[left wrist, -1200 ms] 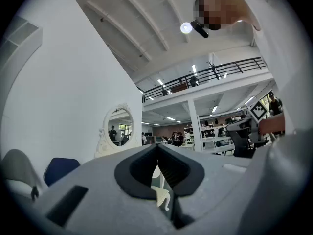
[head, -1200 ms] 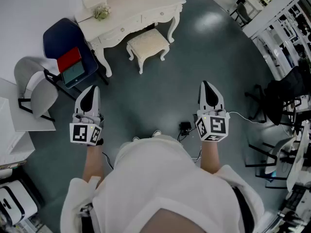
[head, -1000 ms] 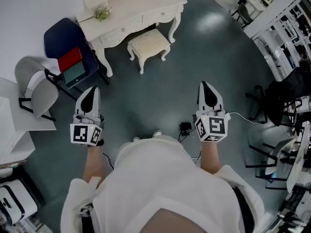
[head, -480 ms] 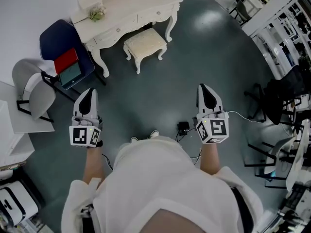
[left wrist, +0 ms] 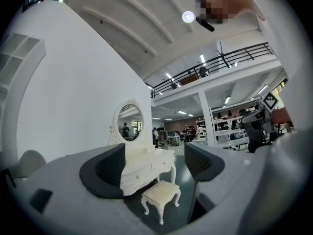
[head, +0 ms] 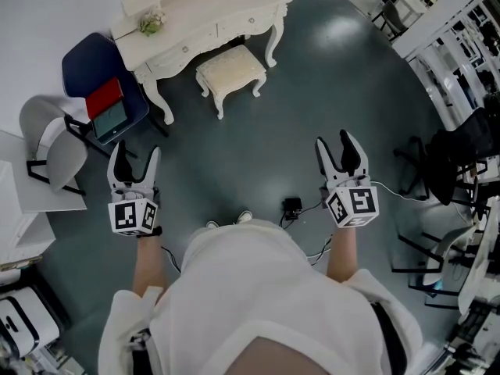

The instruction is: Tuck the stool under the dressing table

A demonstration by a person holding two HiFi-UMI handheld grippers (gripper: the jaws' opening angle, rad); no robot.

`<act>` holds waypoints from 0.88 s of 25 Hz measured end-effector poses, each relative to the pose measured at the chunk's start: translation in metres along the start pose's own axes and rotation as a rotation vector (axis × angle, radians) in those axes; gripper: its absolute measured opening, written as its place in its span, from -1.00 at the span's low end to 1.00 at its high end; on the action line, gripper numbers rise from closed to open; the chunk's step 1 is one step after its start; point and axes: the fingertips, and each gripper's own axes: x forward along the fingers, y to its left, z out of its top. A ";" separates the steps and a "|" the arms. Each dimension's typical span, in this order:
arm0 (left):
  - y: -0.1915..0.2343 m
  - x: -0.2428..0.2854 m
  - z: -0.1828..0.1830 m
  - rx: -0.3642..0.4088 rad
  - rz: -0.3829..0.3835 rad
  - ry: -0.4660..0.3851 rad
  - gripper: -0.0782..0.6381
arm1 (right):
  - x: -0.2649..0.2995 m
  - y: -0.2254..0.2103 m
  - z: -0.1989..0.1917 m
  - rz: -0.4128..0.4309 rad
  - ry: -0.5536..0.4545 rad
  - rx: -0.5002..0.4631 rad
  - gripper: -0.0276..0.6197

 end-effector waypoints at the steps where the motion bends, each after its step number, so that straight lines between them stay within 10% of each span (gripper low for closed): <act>1: -0.003 0.000 -0.003 0.005 0.005 0.002 0.33 | 0.000 -0.003 -0.002 0.002 -0.003 0.006 -0.10; 5: -0.024 0.004 -0.012 0.001 -0.007 0.018 0.52 | 0.002 -0.017 -0.014 0.011 0.008 0.038 0.15; 22: -0.012 0.125 -0.080 -0.071 -0.019 0.139 0.52 | 0.097 -0.051 -0.037 -0.026 0.095 -0.003 0.16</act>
